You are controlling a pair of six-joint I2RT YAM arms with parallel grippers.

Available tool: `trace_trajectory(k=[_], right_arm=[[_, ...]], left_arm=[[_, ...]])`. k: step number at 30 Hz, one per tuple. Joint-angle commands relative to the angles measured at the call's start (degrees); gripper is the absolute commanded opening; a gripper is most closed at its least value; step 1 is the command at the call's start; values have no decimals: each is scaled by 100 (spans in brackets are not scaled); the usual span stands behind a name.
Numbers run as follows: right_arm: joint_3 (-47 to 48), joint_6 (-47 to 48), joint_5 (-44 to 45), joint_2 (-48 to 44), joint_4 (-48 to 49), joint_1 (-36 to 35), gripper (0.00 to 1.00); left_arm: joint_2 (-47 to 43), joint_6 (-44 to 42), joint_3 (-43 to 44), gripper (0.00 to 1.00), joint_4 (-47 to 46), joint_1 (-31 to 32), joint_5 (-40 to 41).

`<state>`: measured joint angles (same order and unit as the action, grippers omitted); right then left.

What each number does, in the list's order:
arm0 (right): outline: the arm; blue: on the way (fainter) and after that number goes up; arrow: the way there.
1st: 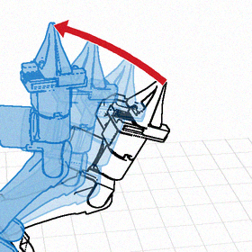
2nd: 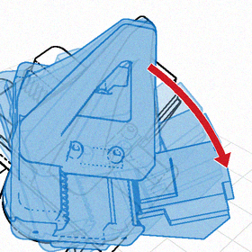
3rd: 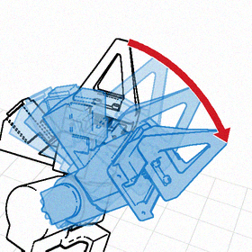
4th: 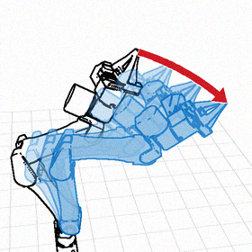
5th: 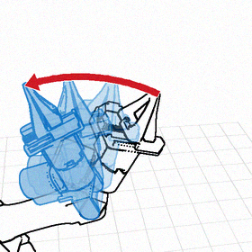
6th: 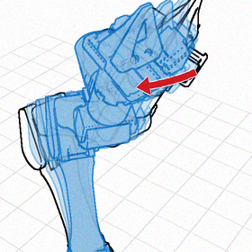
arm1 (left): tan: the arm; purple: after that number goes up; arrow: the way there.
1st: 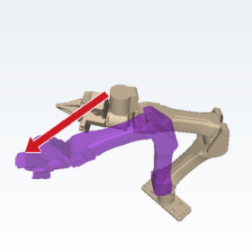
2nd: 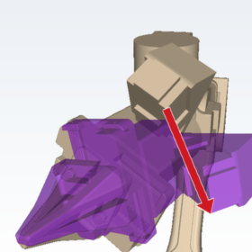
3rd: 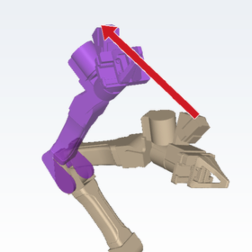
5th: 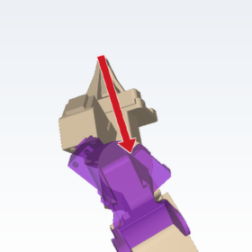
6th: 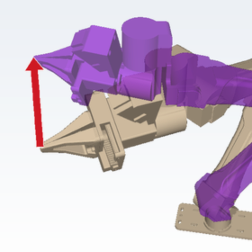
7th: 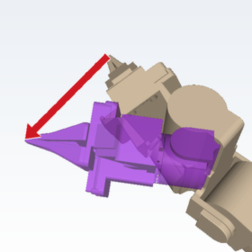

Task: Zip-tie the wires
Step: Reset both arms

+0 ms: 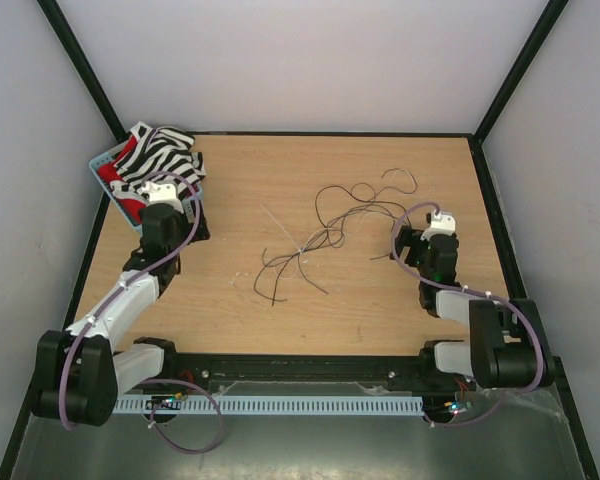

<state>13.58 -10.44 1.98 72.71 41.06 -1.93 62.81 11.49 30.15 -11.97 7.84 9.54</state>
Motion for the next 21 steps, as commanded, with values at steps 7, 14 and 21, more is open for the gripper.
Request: trace_trajectory(k=[7,14,21], right_arm=[[-343,589,219,263,2356,-209,99],[-996,965,538,1410,4765,-582,99],[-684,1019,807,1233,3952,-722,99]], left_arm=[[635,-1134,-552,99,-1565,-34,677],[1216,-1537,-1013,99,-2935,-22,313],[1586,-1740,-1105,99,-3544,-544,-702]])
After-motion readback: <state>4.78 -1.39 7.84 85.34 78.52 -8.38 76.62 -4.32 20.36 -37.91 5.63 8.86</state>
